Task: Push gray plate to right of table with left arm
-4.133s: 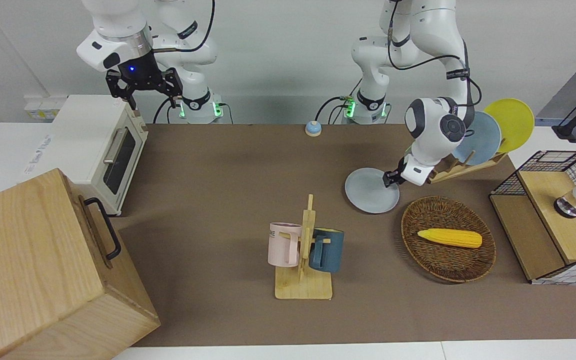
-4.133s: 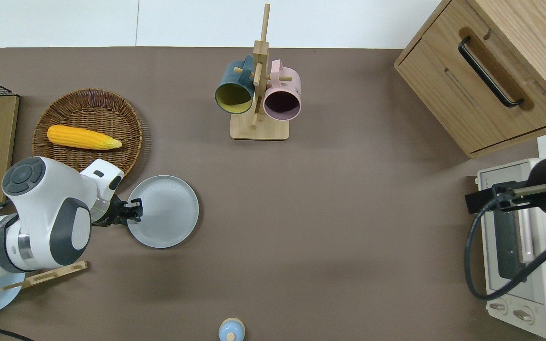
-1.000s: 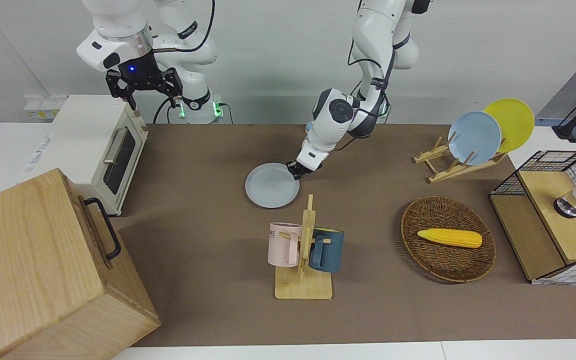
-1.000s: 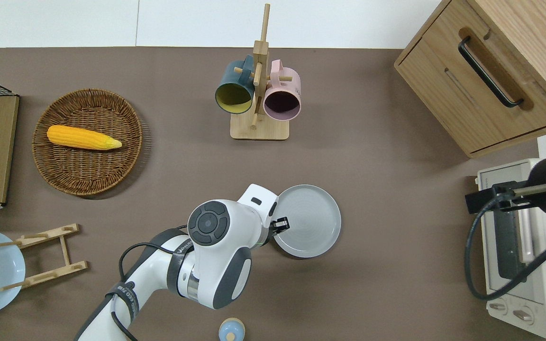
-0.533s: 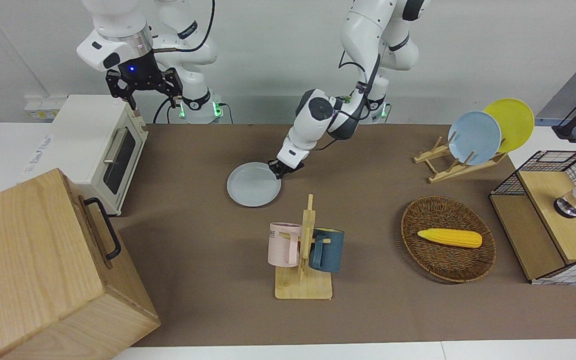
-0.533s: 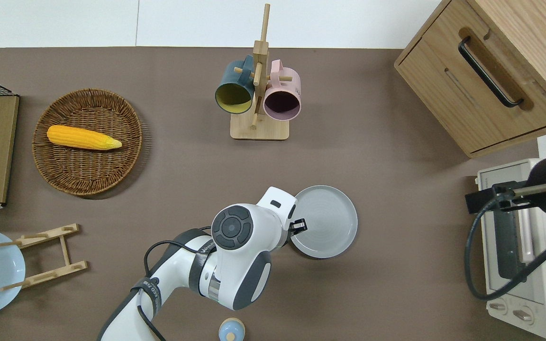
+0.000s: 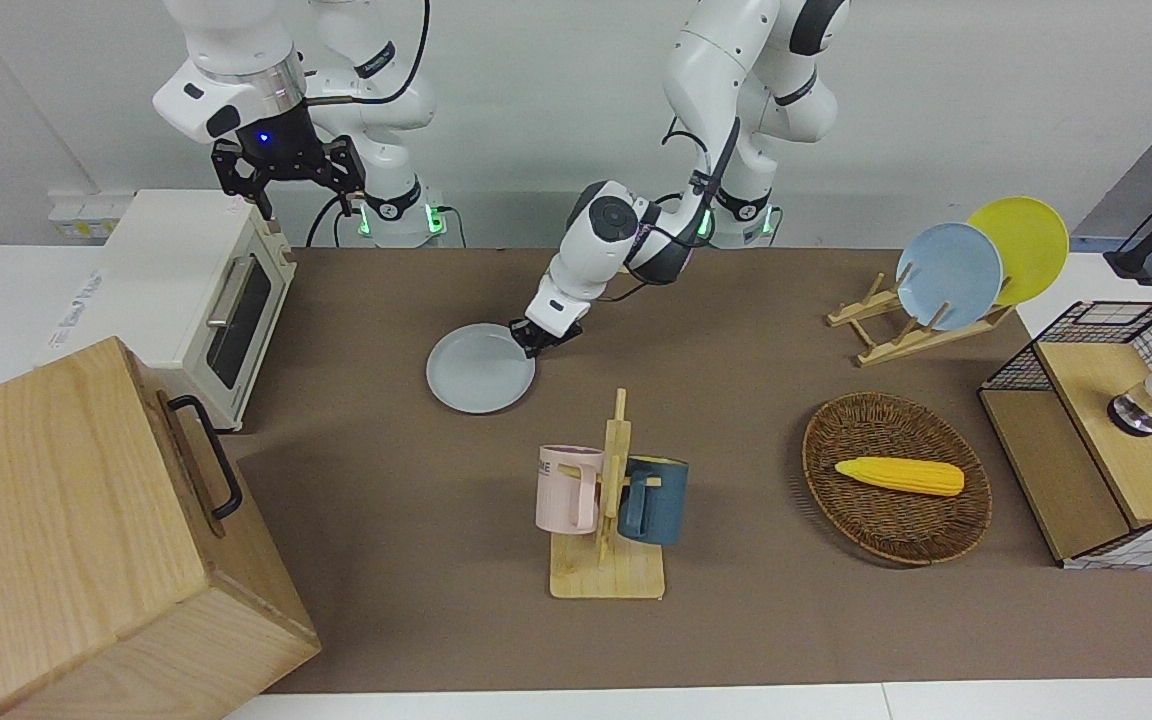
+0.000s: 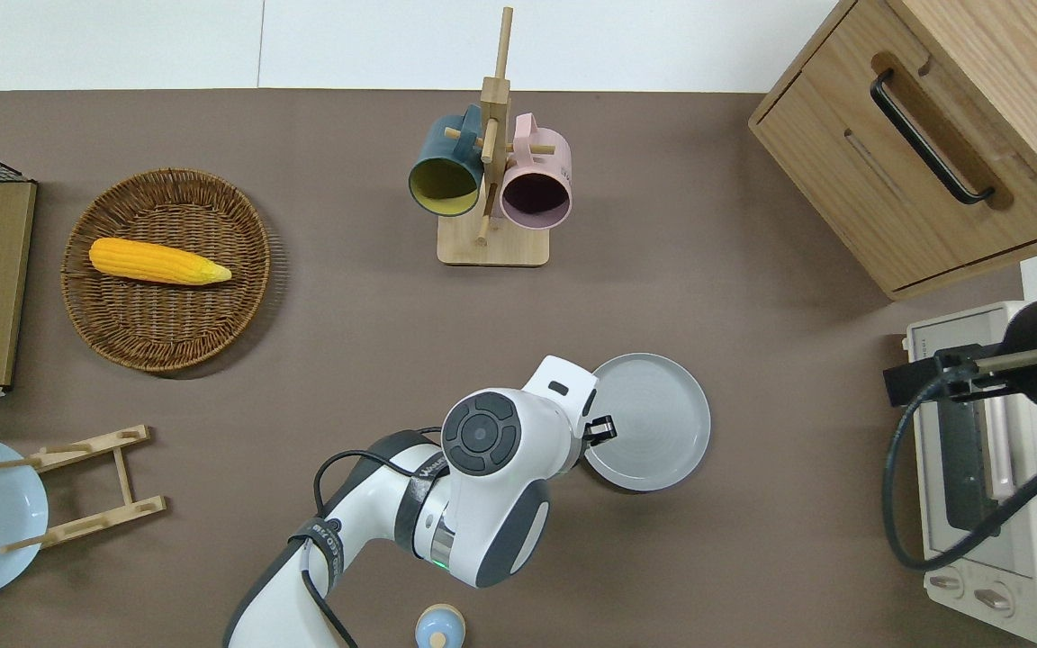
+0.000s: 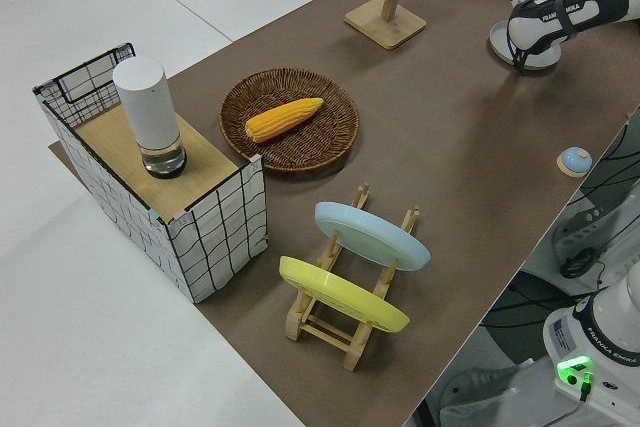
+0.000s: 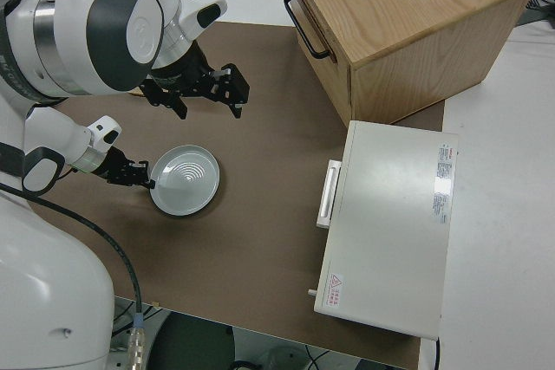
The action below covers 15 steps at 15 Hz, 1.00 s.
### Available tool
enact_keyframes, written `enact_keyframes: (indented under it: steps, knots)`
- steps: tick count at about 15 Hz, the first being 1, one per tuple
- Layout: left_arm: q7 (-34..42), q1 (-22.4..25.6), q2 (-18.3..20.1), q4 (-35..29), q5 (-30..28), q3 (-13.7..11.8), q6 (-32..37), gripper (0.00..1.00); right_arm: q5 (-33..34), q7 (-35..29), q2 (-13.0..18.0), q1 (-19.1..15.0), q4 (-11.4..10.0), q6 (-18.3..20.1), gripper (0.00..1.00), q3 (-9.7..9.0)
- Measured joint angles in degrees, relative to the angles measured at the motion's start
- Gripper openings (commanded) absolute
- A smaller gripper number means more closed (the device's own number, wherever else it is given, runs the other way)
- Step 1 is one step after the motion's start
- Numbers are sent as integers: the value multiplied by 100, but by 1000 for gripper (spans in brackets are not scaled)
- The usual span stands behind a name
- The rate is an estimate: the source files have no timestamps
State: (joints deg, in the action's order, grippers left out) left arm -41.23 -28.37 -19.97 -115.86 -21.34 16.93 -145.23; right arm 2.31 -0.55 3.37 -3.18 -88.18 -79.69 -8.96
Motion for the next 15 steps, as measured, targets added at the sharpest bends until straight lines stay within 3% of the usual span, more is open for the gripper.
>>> enact_keyframes:
  steps: [1,2,6,9,13,15]
  knots:
    - [-12,-12,-26,41,0,2,-3,896,0,0,0,0,0,0,996,0]
    - [-16,-22,-43,70,0,2,-3,990,0,0,0,0,0,0,996,0]
    - [-125,-171,-54,84,37,2,50,991,0,0,0,0,0,0,996,0]
    - [-207,-192,46,157,299,-82,568,993,0,0,0,0,0,0,996,0]
    - [-218,-185,595,275,1040,-551,1957,993,0,0,0,0,0,0,996,0]
    - [-92,-188,949,279,1411,-921,2570,993,0,0,0,0,0,0,996,0]
